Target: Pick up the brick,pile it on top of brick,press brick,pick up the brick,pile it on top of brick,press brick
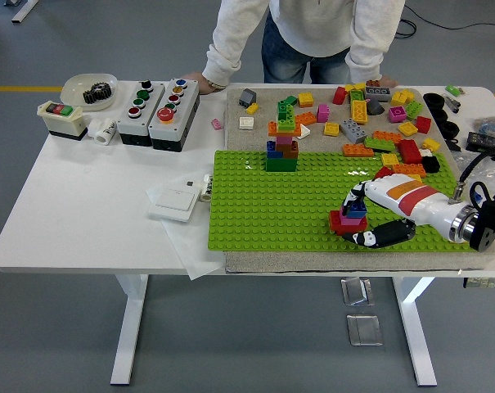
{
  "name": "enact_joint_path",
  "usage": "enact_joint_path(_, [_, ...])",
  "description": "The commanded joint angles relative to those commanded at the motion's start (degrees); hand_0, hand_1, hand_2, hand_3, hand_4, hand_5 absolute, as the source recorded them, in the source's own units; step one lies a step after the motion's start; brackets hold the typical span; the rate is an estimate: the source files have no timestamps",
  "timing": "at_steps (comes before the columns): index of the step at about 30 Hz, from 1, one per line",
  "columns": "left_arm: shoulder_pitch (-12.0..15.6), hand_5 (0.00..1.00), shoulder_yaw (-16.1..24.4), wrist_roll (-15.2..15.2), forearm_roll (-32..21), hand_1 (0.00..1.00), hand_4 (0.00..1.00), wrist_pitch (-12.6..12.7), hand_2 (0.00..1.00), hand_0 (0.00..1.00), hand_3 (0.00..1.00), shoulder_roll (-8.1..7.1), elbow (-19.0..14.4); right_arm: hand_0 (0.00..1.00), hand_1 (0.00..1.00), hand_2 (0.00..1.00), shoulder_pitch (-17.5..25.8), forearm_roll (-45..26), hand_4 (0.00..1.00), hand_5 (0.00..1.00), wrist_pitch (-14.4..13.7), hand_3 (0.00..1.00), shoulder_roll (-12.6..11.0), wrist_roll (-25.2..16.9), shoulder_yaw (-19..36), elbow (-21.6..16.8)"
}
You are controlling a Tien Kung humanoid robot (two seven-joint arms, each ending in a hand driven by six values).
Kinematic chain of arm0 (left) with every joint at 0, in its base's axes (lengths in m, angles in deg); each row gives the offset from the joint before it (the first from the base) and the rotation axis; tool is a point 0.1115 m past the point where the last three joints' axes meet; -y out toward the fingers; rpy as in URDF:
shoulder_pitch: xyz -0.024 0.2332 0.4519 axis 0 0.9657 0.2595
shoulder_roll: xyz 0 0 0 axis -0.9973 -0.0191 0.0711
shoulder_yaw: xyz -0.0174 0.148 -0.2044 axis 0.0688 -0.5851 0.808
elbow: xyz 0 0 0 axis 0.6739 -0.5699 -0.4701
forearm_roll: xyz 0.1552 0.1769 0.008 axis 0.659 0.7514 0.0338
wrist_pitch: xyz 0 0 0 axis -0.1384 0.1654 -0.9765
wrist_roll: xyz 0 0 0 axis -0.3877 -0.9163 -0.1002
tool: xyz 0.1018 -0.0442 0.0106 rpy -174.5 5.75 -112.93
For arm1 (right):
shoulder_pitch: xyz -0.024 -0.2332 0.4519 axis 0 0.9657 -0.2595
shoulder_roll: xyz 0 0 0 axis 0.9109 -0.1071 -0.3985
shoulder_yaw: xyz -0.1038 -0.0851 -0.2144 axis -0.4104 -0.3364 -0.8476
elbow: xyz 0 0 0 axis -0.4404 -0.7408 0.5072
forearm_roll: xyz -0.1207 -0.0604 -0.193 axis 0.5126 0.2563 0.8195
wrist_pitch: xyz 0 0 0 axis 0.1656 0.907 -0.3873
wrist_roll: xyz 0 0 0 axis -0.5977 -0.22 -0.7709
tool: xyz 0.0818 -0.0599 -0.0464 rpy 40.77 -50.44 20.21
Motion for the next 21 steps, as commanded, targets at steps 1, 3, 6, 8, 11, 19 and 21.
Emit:
enact_joint_path(1, [-0.01,0.609,0.01,-0.01,0.0,0.715,0.59,0.01,0.66,0.781,0.563,0.0,0.0,0.666,0.654,0.707,0.05,0.05,0.799,0.504,0.1,0.592,0.02,0.11,-0.07,0.0])
enact_joint_path(3, [0.0,0.61,0.05,-0.01,0.06,0.716,0.591,0.02,0.66,0.78,0.563,0.02,0.0,0.666,0.654,0.707,0.1,0.13,0.8,0.498,0.17,0.593,0.11,0.2,-0.15,0.06])
enact_joint_path(6, [0.03,0.61,0.11,0.02,0.18,0.716,0.591,0.03,0.66,0.78,0.563,0.04,0.0,0.666,0.654,0.707,0.25,0.32,0.8,0.498,0.18,0.593,0.37,0.39,-0.12,0.24])
enact_joint_path(8, [0.05,0.61,0.11,0.03,0.23,0.717,0.591,0.01,0.661,0.781,0.564,0.04,0.0,0.667,0.654,0.707,0.34,0.43,0.802,0.498,0.2,0.594,0.48,0.51,-0.12,0.29])
enact_joint_path(11, [0.12,0.61,0.18,0.07,0.34,0.717,0.591,0.01,0.661,0.781,0.564,0.07,0.0,0.667,0.654,0.707,0.43,0.56,0.802,0.498,0.26,0.594,0.64,0.66,-0.25,0.35])
enact_joint_path(19, [0.22,0.61,0.05,0.07,0.36,0.717,0.591,-0.03,0.662,0.78,0.564,0.02,0.0,0.668,0.654,0.708,0.46,1.37,0.802,0.497,0.51,0.594,0.8,1.14,-0.35,0.12])
enact_joint_path(21, [0.25,0.611,0.06,0.08,0.37,0.717,0.591,-0.03,0.661,0.78,0.563,0.02,0.0,0.668,0.653,0.708,0.43,1.42,0.803,0.497,0.53,0.594,0.84,1.18,-0.39,0.05])
